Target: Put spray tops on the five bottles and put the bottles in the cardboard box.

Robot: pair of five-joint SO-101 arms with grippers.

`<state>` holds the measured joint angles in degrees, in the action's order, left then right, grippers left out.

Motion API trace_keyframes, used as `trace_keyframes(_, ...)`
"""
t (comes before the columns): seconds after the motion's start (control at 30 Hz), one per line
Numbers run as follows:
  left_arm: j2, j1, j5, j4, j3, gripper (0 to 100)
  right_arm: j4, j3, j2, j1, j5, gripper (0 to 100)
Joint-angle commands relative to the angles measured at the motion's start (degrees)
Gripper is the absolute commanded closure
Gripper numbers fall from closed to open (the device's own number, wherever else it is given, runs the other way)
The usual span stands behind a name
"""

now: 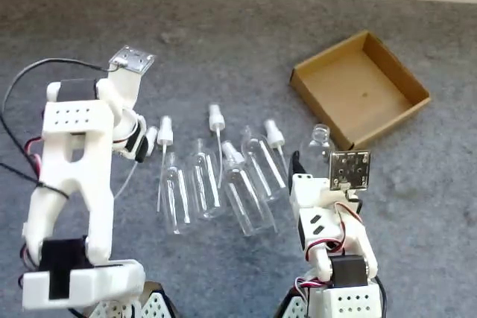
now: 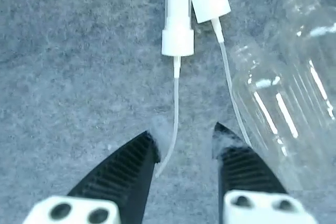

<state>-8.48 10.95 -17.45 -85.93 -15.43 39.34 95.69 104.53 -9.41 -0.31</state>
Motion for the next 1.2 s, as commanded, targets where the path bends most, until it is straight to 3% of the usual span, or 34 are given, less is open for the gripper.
trace_keyframes(0.0,2.9,-1.1,0.8,4.9,3.2,80,-1.5,6.6,0.5,0.2,-0.1,91.1)
trace_keyframes(0.73,18.1,-0.8,0.7,24.2,3.0,80,-1.5,6.6,0.5,0.2,-0.1,91.1)
trace_keyframes(1.17,24.9,-0.8,0.7,27.7,3.3,80,-1.5,6.6,0.4,0.2,-0.1,91.1)
